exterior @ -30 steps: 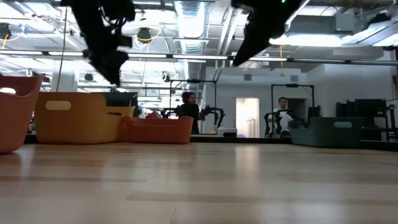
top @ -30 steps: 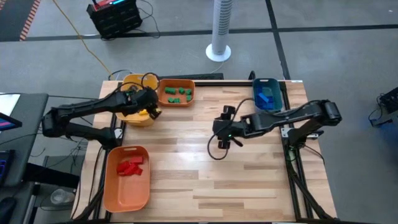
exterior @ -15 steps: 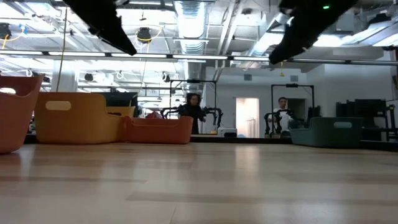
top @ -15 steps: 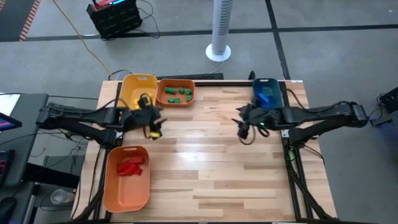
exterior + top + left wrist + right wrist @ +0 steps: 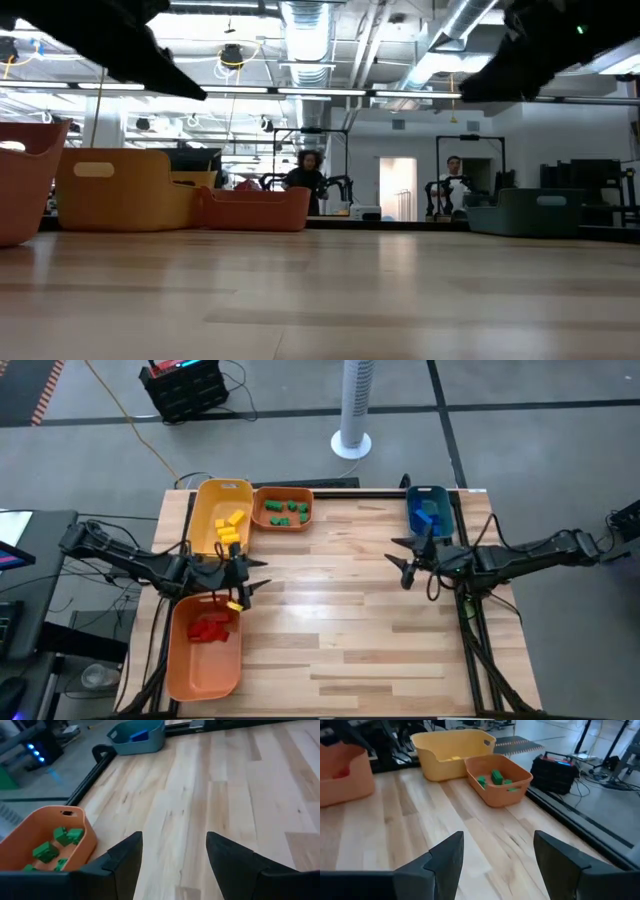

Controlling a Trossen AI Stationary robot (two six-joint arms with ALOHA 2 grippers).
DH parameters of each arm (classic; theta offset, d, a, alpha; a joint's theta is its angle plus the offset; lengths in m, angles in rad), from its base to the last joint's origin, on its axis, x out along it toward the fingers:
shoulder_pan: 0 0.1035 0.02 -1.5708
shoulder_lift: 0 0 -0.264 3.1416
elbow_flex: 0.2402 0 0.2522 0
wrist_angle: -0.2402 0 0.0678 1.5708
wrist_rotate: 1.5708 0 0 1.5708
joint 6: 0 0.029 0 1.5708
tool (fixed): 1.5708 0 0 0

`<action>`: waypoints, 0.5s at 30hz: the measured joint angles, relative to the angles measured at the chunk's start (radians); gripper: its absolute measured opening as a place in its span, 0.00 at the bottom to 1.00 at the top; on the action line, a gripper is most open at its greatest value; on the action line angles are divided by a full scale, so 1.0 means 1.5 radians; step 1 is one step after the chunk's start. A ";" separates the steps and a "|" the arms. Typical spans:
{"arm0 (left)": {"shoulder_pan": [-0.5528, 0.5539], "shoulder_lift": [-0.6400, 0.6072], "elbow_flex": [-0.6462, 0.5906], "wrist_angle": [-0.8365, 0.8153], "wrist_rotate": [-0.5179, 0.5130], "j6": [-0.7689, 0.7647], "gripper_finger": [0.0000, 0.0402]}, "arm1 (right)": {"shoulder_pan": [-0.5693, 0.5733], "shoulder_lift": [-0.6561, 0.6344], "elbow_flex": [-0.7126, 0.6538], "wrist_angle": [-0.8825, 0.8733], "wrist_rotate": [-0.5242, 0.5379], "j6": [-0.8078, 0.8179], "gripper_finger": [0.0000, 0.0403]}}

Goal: Sort blocks
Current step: Return to Home Position

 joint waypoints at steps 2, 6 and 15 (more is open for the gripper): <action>-0.007 -0.020 -0.017 0.003 0.000 0.011 0.53 | -0.005 -0.029 -0.036 0.022 -0.001 0.000 0.62; -0.009 -0.099 -0.049 -0.010 0.008 0.048 0.53 | -0.015 -0.096 -0.096 0.084 -0.021 0.000 0.62; -0.009 -0.310 -0.079 -0.064 0.111 0.156 0.53 | -0.017 -0.229 -0.143 0.176 -0.023 -0.116 0.62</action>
